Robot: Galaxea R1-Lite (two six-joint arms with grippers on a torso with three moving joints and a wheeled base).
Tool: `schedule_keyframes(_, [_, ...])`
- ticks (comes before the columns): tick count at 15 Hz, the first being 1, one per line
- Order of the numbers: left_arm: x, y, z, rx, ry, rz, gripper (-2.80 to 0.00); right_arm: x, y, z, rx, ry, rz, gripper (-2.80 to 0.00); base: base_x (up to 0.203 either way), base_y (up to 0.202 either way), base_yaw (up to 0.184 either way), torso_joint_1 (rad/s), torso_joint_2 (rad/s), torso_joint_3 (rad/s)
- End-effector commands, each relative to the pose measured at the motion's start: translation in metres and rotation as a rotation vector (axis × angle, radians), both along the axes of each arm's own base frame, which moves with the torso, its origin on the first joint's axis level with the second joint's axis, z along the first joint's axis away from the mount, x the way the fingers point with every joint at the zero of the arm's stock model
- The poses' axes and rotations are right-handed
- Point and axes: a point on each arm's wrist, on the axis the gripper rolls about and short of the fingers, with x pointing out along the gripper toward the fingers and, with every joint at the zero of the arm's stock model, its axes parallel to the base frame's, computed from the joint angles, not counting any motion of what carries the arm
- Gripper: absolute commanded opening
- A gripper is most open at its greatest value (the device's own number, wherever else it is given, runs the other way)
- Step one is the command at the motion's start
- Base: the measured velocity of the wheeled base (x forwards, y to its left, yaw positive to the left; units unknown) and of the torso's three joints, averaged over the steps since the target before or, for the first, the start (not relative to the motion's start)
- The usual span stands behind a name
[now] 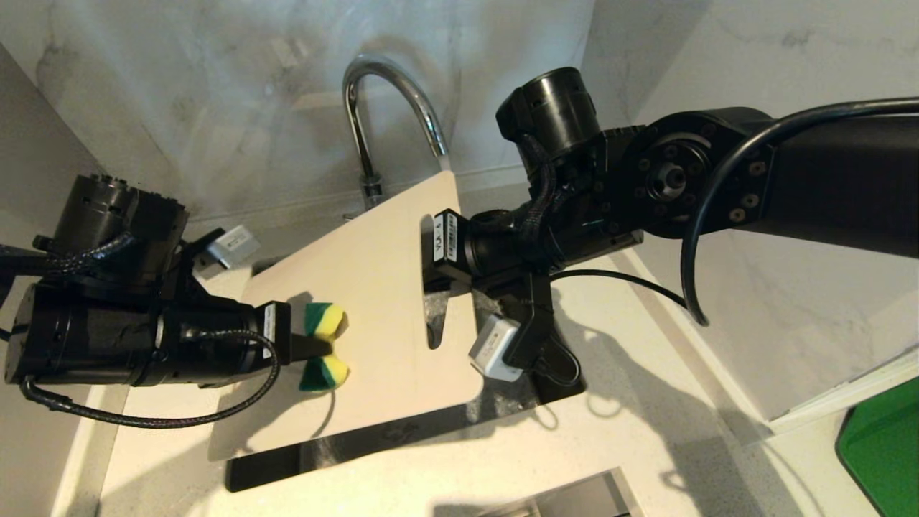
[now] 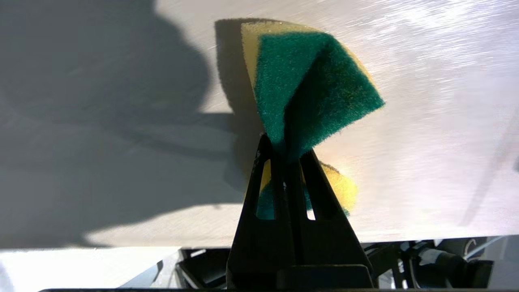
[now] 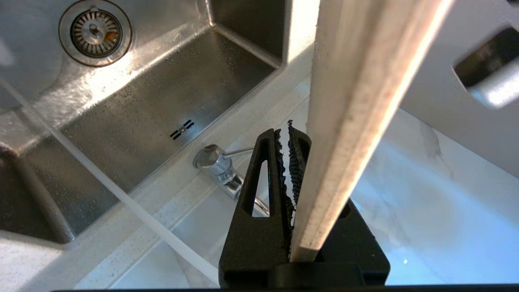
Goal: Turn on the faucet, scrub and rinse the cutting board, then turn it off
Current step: Scrub the cutting board underwater
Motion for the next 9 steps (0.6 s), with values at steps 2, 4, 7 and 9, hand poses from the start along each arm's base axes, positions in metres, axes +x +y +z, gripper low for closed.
schedule_keyframes(2, [0.002,0.016,-0.019,0.018,0.047,0.054,-2.80,-0.002,-0.003,0.004,0.002,-0.018,0.007,-2.80,0.000,0.000,0.000,0.000,0.00,0.000])
schedule_keyframes(4, [0.009,0.030,-0.032,0.012,0.045,0.093,-2.80,-0.003,-0.004,0.006,0.005,-0.022,0.007,-2.80,0.000,0.000,0.000,0.000,0.00,0.000])
schedule_keyframes(7, [0.025,0.059,-0.053,0.026,0.053,0.147,-2.80,-0.005,-0.005,0.010,0.011,-0.029,0.006,-2.80,0.000,0.000,0.000,0.000,0.00,0.000])
schedule_keyframes(9, [0.034,0.085,-0.066,0.042,0.065,0.190,-2.80,-0.007,-0.007,0.011,0.012,-0.033,0.007,-2.80,0.000,0.000,0.000,0.000,0.00,0.000])
